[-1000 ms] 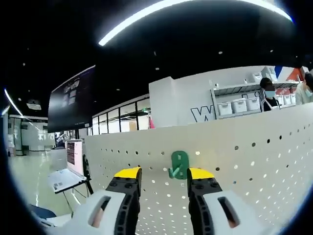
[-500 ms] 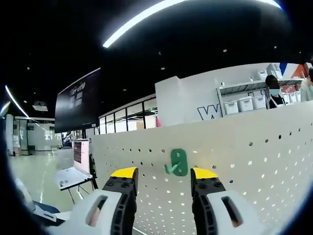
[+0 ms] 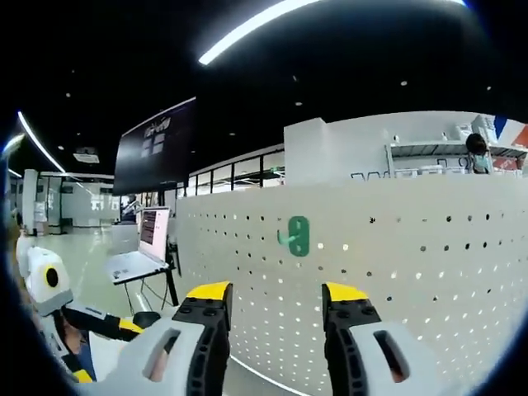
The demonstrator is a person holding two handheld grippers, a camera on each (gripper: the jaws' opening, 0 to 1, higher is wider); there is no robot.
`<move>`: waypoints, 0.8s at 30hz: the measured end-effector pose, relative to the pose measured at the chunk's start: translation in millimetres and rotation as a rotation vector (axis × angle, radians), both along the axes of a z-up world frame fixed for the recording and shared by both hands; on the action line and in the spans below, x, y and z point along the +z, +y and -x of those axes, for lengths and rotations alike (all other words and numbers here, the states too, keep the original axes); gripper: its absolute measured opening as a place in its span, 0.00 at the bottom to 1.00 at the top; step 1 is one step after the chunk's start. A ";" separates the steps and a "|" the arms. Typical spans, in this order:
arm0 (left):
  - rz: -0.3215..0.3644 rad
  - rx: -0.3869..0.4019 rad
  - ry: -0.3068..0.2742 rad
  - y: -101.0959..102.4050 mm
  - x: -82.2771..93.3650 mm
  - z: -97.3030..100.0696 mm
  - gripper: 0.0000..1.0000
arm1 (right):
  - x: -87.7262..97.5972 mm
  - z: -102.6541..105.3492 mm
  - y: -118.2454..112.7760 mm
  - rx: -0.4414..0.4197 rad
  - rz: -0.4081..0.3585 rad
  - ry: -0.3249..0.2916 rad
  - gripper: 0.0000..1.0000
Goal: Insert the hook assembly into the mounting plate slot until the hook locks in place.
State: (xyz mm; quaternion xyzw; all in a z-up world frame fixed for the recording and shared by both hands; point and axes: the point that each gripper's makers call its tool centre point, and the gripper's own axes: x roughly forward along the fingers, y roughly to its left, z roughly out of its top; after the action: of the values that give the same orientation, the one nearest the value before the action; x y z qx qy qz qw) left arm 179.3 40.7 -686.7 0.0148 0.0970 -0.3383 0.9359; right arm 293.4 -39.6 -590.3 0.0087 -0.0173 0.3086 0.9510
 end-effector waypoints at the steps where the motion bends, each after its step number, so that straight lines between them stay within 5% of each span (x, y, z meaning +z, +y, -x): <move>1: -0.002 0.002 -0.002 0.2 0.1 -0.3 0.80 | -2.7 1.9 -1.6 0.003 0.012 0.004 0.44; 24: -0.020 -0.001 0.001 2.8 -2.6 0.8 0.81 | -34.2 45.7 -46.0 0.008 0.037 0.039 0.52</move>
State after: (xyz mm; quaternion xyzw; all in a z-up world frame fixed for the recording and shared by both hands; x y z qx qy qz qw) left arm 178.5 43.5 -689.3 0.0243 0.1008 -0.3376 0.9356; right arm 247.7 -85.6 -624.5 -0.0028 0.0072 0.3125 0.9499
